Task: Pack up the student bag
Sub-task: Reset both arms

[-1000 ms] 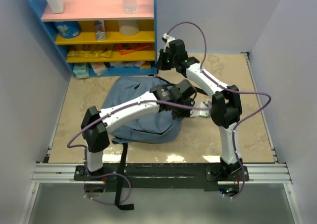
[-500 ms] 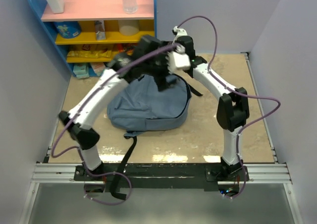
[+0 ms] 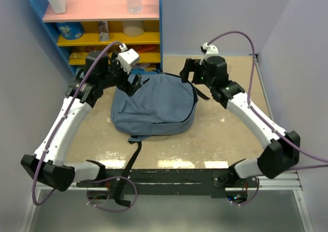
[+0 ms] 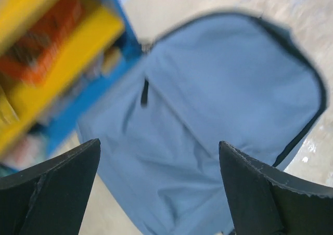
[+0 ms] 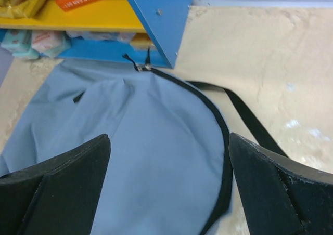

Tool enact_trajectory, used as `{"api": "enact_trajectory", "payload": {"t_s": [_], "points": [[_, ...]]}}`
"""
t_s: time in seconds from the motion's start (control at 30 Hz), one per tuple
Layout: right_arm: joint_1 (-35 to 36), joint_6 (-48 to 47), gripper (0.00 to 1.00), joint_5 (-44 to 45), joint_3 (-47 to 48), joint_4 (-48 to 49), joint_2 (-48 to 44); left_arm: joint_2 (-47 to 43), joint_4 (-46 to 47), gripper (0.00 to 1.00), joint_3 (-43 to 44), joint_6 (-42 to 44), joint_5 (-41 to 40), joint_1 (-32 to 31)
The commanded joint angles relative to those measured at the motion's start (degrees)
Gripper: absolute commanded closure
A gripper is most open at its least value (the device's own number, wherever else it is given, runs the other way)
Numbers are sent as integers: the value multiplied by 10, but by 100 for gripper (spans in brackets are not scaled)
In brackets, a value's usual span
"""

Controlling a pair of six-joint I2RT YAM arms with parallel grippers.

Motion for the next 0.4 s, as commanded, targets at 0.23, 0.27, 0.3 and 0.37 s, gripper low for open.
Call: {"api": "enact_trajectory", "payload": {"t_s": [0.23,0.27,0.3,0.37], "points": [[-1,27,1,33,-134,-25,-154,-64,126,0,-218,-105,-42,110],[1,29,1,36,-136,-35,-156,-68,135,0,-223,-107,-54,111],[0,28,1,39,-136,-42,-159,-69,140,0,-229,-107,-60,113],[0,28,1,45,-137,-55,-162,-73,154,0,-239,-119,-69,129]]}}
